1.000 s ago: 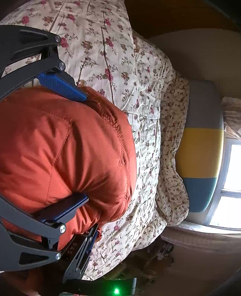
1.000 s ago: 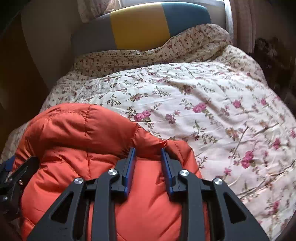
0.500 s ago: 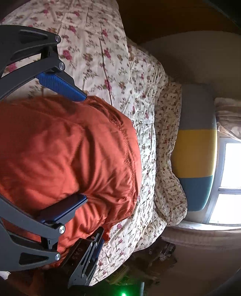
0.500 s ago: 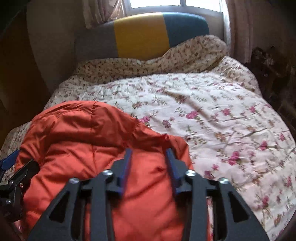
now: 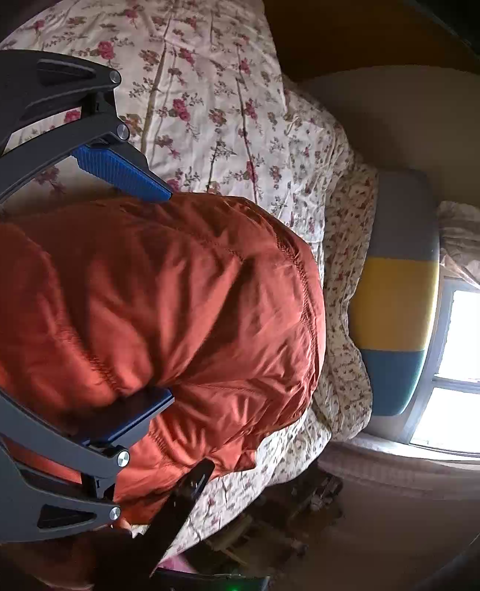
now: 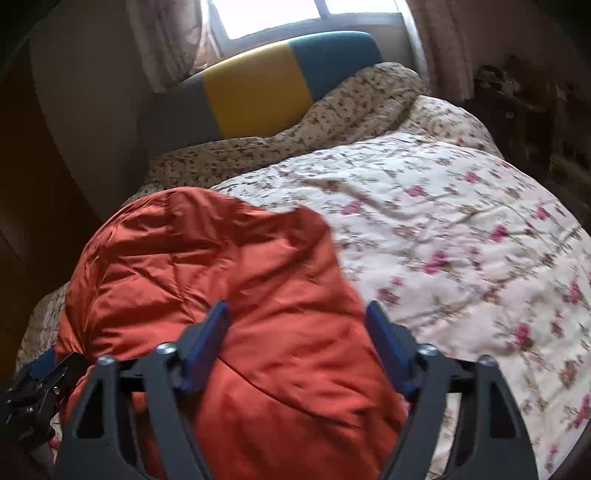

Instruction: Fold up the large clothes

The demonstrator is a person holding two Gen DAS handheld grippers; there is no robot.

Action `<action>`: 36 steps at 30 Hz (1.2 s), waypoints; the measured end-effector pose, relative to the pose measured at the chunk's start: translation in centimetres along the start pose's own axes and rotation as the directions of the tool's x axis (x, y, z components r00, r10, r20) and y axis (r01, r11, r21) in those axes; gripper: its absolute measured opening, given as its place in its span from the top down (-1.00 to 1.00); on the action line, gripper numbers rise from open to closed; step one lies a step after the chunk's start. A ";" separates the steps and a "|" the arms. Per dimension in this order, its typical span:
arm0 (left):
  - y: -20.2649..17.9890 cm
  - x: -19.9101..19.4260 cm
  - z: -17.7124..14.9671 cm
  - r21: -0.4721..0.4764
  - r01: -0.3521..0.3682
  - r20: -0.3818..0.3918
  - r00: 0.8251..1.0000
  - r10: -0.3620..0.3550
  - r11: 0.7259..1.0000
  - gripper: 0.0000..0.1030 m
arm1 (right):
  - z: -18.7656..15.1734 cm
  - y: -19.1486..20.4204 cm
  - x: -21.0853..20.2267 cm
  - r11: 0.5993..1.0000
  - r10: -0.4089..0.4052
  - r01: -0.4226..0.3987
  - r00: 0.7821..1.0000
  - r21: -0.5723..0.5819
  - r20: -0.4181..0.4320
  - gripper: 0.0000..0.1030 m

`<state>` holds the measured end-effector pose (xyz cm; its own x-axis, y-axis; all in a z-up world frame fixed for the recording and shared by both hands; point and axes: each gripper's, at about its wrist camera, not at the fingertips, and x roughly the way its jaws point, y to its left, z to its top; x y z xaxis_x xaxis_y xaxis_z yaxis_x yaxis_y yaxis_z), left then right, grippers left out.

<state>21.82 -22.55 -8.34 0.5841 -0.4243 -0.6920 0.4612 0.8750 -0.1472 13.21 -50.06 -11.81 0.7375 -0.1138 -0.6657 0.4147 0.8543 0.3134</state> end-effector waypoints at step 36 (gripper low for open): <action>1.3 -3.7 -3.4 -0.001 0.280 -0.122 0.953 -0.278 0.960 -0.28 | -3.5 -2.9 -1.1 0.850 0.515 -0.463 0.830 0.251 -0.215 0.24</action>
<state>17.99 -19.08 -8.38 0.3468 -0.6190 -0.7047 0.6057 0.7214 -0.3356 9.35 -50.68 -14.35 0.7112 0.4544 -0.5363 0.1451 0.6516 0.7446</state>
